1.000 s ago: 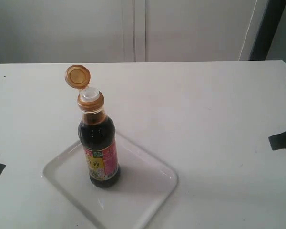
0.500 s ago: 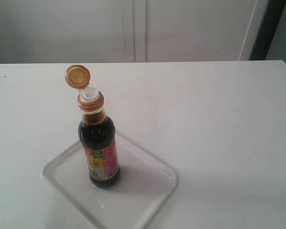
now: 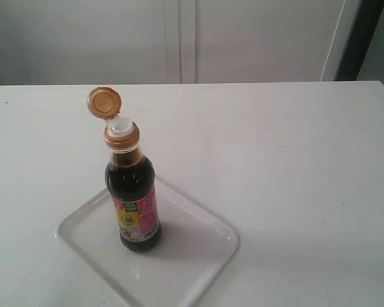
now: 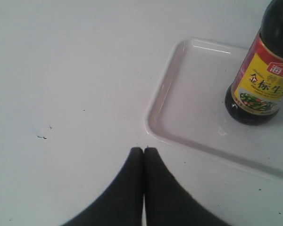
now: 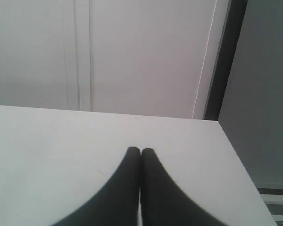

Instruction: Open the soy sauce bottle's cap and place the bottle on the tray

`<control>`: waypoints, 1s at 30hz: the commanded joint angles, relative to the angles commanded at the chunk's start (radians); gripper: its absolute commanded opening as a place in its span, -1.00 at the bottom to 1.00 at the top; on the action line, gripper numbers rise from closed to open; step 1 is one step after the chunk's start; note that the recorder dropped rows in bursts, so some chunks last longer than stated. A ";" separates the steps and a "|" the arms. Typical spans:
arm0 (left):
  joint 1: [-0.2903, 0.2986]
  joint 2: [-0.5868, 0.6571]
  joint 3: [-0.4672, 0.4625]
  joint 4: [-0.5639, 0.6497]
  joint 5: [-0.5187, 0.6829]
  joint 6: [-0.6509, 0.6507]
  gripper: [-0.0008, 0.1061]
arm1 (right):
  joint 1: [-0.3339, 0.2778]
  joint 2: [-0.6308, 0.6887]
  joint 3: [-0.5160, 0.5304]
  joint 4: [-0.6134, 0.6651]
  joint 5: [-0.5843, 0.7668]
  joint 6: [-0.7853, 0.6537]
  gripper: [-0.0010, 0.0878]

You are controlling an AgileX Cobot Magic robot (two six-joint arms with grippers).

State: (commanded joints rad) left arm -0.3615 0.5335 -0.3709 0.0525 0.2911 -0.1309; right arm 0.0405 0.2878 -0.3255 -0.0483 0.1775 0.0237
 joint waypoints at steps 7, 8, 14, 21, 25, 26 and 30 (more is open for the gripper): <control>0.000 0.000 0.000 0.000 -0.004 0.000 -0.99 | 0.000 0.000 0.000 0.000 0.000 0.000 -0.98; 0.000 0.000 0.000 0.000 -0.004 0.000 -0.99 | 0.000 0.000 0.000 0.000 0.000 0.000 -0.98; 0.000 0.000 0.000 0.000 -0.004 0.000 -0.99 | 0.000 0.000 0.000 0.000 0.000 0.000 -0.98; 0.000 -0.006 0.000 0.000 -0.007 0.000 -0.99 | 0.000 0.000 0.000 0.000 0.000 0.000 -0.98; 0.000 -0.074 0.014 0.000 -0.005 0.000 -0.99 | 0.000 0.000 0.000 0.000 0.000 0.000 -0.98; 0.000 -0.098 0.026 0.000 -0.007 0.004 -0.99 | 0.000 0.000 0.000 0.000 0.000 0.000 -0.98; 0.000 -0.191 0.099 -0.014 -0.014 0.093 -0.99 | 0.000 0.000 0.000 0.000 0.000 0.000 -0.98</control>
State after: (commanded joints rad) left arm -0.3615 0.3424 -0.2715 0.0385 0.2772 -0.0384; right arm 0.0405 0.2878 -0.3255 -0.0483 0.1775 0.0237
